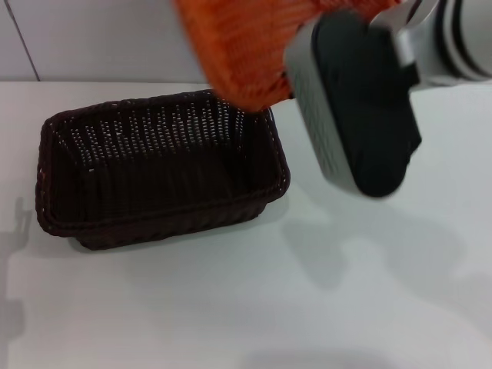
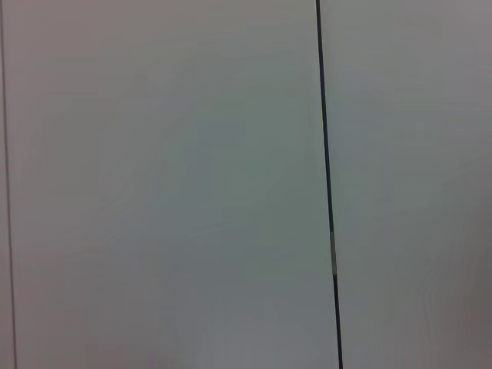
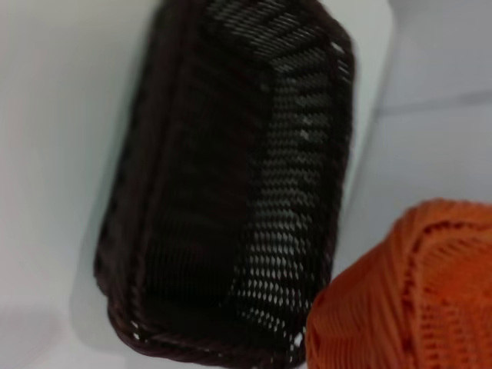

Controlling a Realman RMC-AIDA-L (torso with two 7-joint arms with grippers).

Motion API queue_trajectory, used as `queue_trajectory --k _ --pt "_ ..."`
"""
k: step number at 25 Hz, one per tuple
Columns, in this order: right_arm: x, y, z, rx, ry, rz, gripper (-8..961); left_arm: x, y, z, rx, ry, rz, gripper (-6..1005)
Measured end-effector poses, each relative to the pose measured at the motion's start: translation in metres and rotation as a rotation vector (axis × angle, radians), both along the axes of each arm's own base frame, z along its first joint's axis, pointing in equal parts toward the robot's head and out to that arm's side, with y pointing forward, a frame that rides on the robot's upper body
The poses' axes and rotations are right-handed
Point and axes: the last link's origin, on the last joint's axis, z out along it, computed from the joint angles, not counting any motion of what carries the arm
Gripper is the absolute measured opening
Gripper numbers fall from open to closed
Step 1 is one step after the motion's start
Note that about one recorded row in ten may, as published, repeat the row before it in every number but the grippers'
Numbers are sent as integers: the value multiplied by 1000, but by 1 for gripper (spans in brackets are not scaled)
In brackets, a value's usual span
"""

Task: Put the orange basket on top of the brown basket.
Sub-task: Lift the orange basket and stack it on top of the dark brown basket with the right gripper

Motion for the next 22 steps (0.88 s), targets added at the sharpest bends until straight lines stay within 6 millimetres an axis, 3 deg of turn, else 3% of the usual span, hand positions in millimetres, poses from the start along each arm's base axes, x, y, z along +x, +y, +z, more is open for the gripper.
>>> queue_trajectory --k 3,5,10,22 --pt "5 0 -9 -34 -63 70 151 0 -1 -1 -2 -5 1 785" --pt "18 -3 -24 -91 -169 176 151 0 -1 -1 -2 -5 1 785" --pt "39 -6 -38 -128 -262 340 151 -2 -2 -1 11 -93 -8 785" --pt "51 15 -52 -96 -257 351 152 2 2 -3 2 -108 -19 785"
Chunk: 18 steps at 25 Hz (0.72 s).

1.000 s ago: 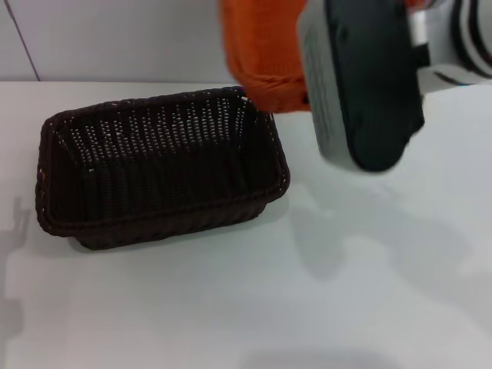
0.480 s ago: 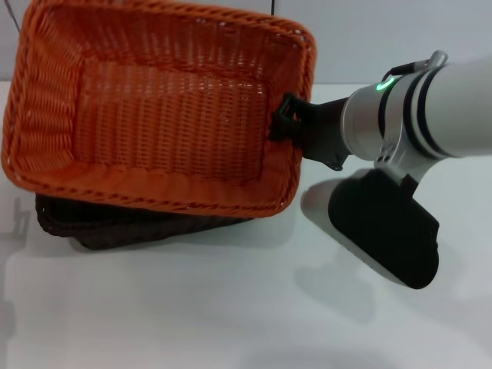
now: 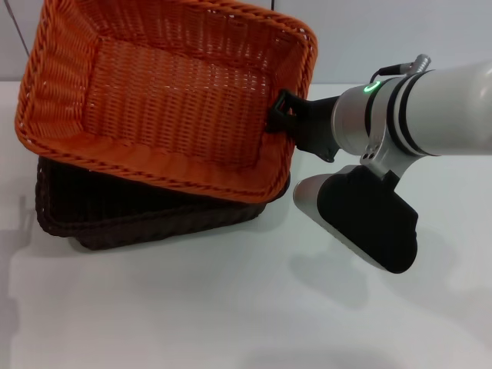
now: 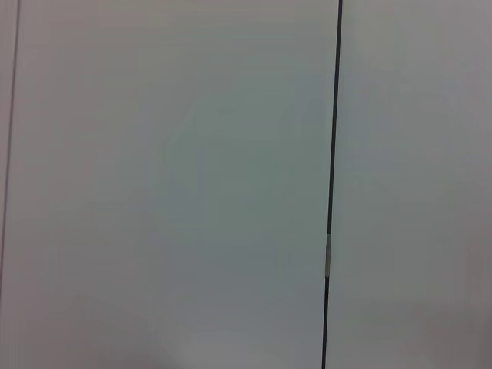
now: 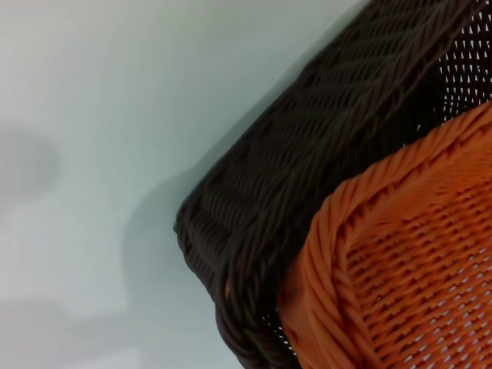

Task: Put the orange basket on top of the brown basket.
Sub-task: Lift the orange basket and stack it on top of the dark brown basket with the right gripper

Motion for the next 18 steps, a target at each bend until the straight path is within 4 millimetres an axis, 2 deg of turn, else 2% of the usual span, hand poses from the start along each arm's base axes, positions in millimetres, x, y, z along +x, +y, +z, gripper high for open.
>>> queue_trajectory --k 2,10,15,18 --pt "0 -1 -1 -2 8 -13 152 1 1 0 -2 -1 -2 785" --pt "-3 -5 -2 7 51 -44 262 2 7 -1 -16 4 -8 785" --pt "-5 -11 7 46 77 -67 450 2 10 -1 -25 6 -7 785" --pt "-4 -27 20 65 121 -77 584 1 12 -1 -34 6 -2 785"
